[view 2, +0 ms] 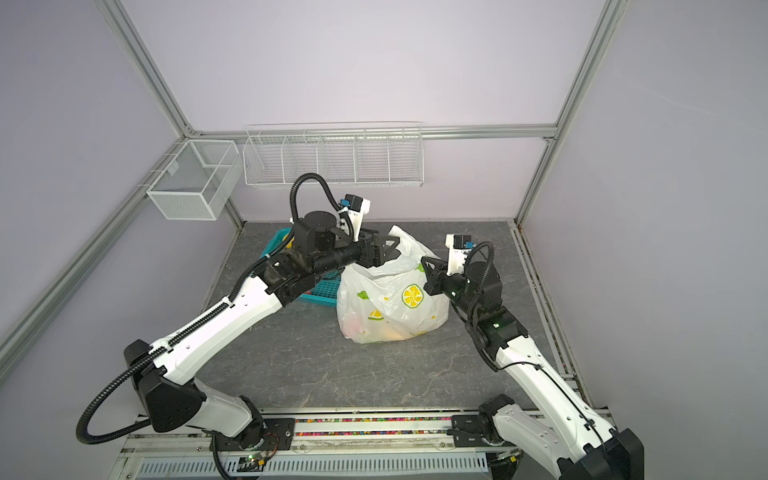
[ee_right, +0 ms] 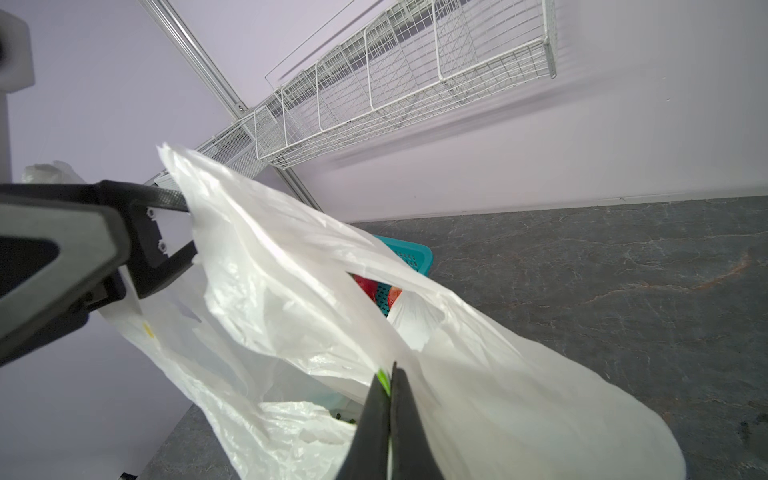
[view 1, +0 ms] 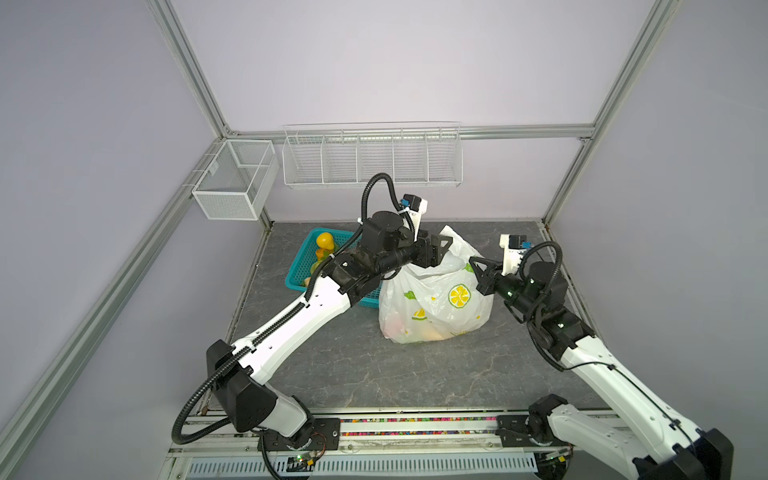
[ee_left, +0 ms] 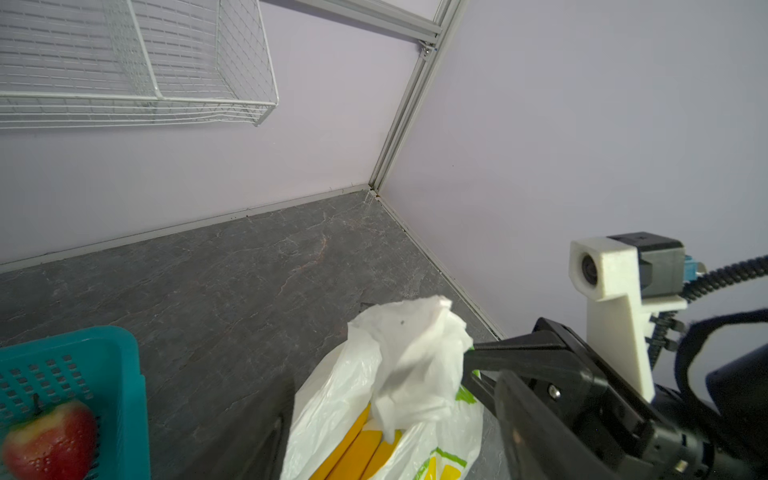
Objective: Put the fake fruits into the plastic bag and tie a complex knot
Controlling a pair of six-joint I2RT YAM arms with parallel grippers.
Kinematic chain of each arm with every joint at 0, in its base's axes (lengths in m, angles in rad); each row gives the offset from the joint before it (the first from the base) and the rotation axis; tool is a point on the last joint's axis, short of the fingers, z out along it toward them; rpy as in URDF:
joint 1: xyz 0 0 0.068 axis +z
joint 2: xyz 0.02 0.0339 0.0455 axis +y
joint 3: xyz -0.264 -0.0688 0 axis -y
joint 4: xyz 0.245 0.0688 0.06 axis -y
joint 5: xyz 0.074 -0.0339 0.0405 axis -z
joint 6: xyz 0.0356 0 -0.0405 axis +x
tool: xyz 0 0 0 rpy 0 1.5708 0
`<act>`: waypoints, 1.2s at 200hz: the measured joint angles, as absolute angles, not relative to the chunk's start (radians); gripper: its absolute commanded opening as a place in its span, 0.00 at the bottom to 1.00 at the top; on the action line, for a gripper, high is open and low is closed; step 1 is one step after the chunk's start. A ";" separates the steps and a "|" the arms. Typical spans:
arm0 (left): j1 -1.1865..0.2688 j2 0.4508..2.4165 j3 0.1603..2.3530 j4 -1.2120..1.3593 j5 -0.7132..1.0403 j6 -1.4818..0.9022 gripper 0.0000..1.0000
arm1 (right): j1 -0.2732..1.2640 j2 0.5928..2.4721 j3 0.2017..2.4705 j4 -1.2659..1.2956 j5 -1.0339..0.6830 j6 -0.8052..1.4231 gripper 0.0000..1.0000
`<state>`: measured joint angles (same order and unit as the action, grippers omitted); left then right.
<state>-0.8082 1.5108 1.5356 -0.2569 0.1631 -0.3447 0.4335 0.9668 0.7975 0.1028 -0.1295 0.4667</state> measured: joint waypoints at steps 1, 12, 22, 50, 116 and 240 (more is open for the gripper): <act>-0.808 1.512 1.536 -0.255 0.164 -0.345 0.74 | 0.434 0.967 0.797 0.103 -0.130 0.467 0.06; -0.804 1.531 1.548 -0.237 0.194 -0.350 0.71 | 0.434 0.967 0.797 0.103 -0.132 0.468 0.06; -0.805 1.554 1.565 -0.225 0.220 -0.349 0.67 | 0.434 0.968 0.797 0.103 -0.134 0.468 0.06; -0.807 1.599 1.579 -0.207 0.260 -0.340 0.43 | 0.434 0.968 0.797 0.103 -0.136 0.468 0.06; -0.807 1.600 1.584 -0.223 0.303 -0.290 0.00 | 0.434 0.975 0.828 0.019 -0.100 0.256 0.72; -0.805 1.524 1.584 -0.305 0.455 -0.260 0.00 | 0.404 1.195 1.124 -0.136 -0.529 -0.260 0.72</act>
<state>-0.8051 1.5238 1.5841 -0.3046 0.4549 -0.2596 0.4038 1.1950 1.1240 -0.1356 -0.5289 -0.2604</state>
